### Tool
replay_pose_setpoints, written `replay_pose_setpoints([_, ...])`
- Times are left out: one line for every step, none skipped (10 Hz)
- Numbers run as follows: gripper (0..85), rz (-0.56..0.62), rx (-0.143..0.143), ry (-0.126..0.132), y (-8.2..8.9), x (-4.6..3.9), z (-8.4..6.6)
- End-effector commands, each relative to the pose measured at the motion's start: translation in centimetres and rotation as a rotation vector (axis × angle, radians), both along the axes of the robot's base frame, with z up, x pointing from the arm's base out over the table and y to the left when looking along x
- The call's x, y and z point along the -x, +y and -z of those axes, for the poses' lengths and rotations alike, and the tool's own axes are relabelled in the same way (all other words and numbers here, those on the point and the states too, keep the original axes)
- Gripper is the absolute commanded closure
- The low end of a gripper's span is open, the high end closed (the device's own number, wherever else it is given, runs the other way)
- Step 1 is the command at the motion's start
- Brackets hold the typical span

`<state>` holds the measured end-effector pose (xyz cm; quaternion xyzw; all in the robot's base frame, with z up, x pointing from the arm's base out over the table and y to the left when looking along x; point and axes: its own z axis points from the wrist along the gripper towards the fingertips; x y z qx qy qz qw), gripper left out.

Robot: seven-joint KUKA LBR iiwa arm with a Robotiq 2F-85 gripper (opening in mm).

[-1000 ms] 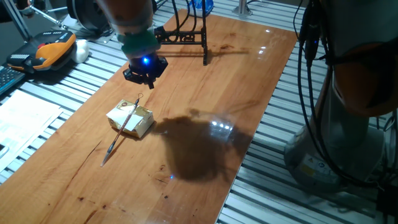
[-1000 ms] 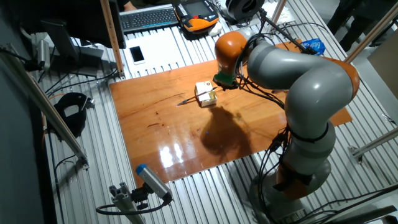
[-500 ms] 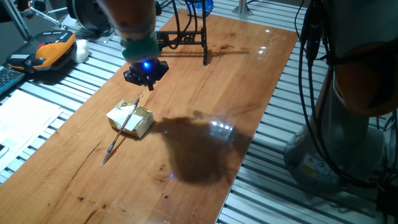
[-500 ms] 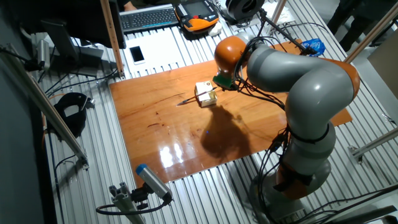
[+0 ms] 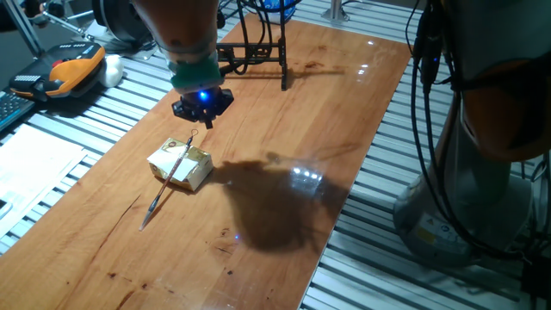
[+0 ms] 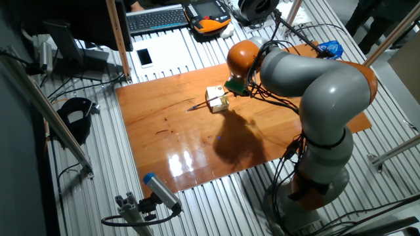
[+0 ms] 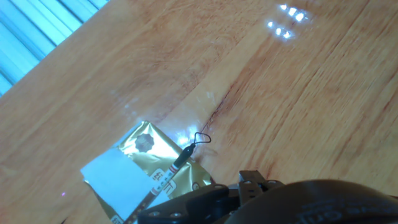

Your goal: Place the brush on the pen rack

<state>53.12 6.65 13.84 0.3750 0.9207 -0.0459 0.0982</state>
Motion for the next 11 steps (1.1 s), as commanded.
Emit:
replay_pose_setpoints([85.0, -0.003, 0.013, -0.001, 0.0, 0.04, 0.3])
replay_pose_setpoints([85.0, -0.005, 0.018, 0.000, 0.0, 0.07, 0.7])
replay_pose_setpoints([85.0, -0.008, 0.012, 0.000, 0.0, 0.06, 1.2])
replay_pose_setpoints([85.0, -0.017, 0.030, 0.000, 0.0, 0.10, 1.6])
replay_pose_setpoints([85.0, -0.023, 0.024, 0.012, 0.0, 0.16, 2.1])
replay_pose_setpoints([85.0, -0.024, 0.002, 0.015, 0.0, 0.15, 2.4])
replay_pose_setpoints([85.0, -0.025, -0.005, 0.018, -0.2, 0.00, 2.3])
replay_pose_setpoints([85.0, -0.028, 0.014, 0.019, -0.2, -0.02, 2.3])
replay_pose_setpoints([85.0, -0.032, 0.008, 0.013, -0.2, -0.02, 2.3])
replay_pose_setpoints([85.0, -0.032, -0.016, 0.013, -0.2, -0.02, 2.3])
replay_pose_setpoints([85.0, -0.039, -0.023, 0.016, -0.2, -0.02, 2.3])
